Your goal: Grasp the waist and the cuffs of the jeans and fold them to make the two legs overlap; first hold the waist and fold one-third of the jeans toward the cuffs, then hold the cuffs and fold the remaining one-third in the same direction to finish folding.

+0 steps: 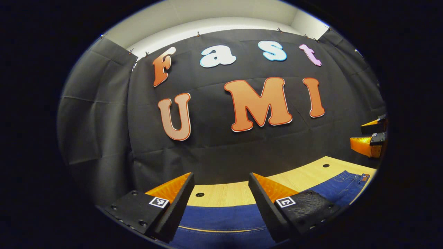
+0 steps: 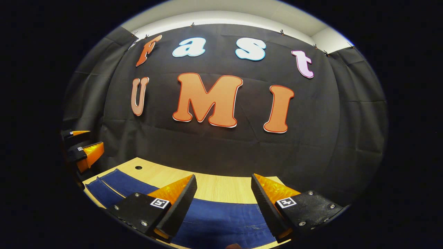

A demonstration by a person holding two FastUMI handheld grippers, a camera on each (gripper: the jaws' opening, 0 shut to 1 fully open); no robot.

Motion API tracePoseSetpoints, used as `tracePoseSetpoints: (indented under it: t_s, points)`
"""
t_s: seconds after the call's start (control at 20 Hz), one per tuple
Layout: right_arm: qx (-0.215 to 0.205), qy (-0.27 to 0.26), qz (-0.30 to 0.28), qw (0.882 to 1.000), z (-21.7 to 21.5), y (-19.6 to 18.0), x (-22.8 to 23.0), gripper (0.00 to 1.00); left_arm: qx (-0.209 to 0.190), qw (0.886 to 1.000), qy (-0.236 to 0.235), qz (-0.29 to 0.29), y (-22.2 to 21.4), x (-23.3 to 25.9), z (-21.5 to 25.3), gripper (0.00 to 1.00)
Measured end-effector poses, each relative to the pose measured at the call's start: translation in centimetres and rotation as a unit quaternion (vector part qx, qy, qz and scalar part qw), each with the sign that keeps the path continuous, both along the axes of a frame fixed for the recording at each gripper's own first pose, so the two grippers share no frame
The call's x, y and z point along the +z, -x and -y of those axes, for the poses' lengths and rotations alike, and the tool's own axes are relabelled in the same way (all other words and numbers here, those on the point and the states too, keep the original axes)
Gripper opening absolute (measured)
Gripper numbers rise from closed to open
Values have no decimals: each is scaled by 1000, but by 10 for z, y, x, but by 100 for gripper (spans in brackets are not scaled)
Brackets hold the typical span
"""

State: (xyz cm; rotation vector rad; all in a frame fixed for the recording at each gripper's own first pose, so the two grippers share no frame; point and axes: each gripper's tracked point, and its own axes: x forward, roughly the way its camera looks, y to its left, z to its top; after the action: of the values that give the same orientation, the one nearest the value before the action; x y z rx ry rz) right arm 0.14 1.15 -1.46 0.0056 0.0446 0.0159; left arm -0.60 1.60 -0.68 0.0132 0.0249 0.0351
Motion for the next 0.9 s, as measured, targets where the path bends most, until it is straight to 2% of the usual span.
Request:
tracePoseSetpoints:
  t_s: [0.1,0.15,0.2,0.25,0.5,0.7,0.9]
  points:
    - [-11,-7,-4,1000,8,1,-3,94,5,1000,10,-7,2,-3,-1,96]
    - [-15,-11,-7,1000,12,1,-5,96,10,1000,12,-9,3,-4,-4,96]
    - [-24,-14,-11,1000,19,2,-7,94,15,1000,14,-12,2,-5,-8,96]
    - [-32,-16,-14,999,25,2,-10,96,21,1000,17,-14,3,-7,-12,96]
    - [-77,-39,-43,995,58,2,-30,97,52,996,46,-50,10,-23,-28,96]
    - [-107,-84,-95,986,83,10,-66,97,74,990,74,-95,21,-44,-37,96]
    - [-132,-125,-153,971,107,18,-102,97,89,980,103,-147,38,-65,-39,96]
